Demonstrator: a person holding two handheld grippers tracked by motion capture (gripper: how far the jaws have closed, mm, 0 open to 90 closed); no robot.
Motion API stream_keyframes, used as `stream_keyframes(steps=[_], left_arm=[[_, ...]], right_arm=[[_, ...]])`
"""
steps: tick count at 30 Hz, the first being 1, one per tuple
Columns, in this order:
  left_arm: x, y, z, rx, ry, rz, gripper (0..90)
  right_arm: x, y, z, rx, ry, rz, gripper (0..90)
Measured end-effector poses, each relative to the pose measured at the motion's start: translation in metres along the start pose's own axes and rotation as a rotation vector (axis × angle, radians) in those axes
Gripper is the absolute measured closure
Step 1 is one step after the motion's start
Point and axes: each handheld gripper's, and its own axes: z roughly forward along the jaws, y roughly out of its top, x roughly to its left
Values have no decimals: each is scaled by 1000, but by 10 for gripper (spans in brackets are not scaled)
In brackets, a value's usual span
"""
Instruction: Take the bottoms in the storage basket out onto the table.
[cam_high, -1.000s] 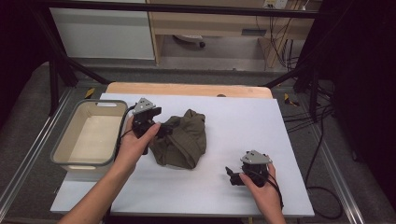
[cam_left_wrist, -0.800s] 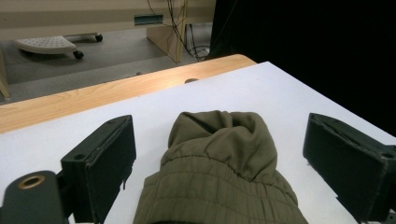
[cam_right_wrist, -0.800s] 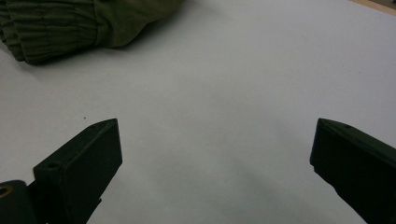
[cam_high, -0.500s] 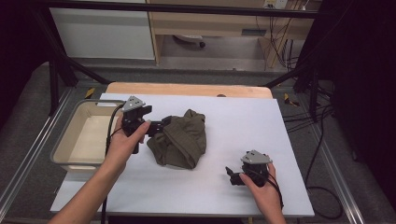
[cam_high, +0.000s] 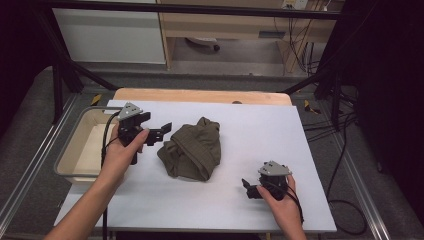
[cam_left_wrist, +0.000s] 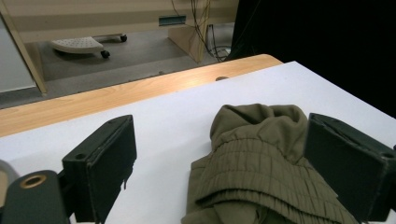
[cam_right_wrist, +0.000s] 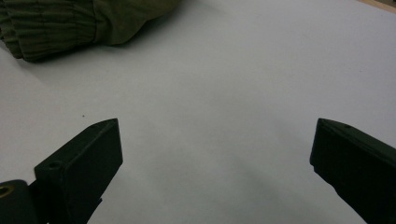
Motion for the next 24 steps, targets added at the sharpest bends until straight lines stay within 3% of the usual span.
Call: stream_keyframes(steps=[14, 24], left_arm=[[18, -3, -20, -9, 31, -17, 92], [25, -4, -31, -13, 49, 2, 90]], right_arm=[[0, 0, 0, -3, 2, 3, 26], [0, 0, -1, -9, 6, 3, 24]])
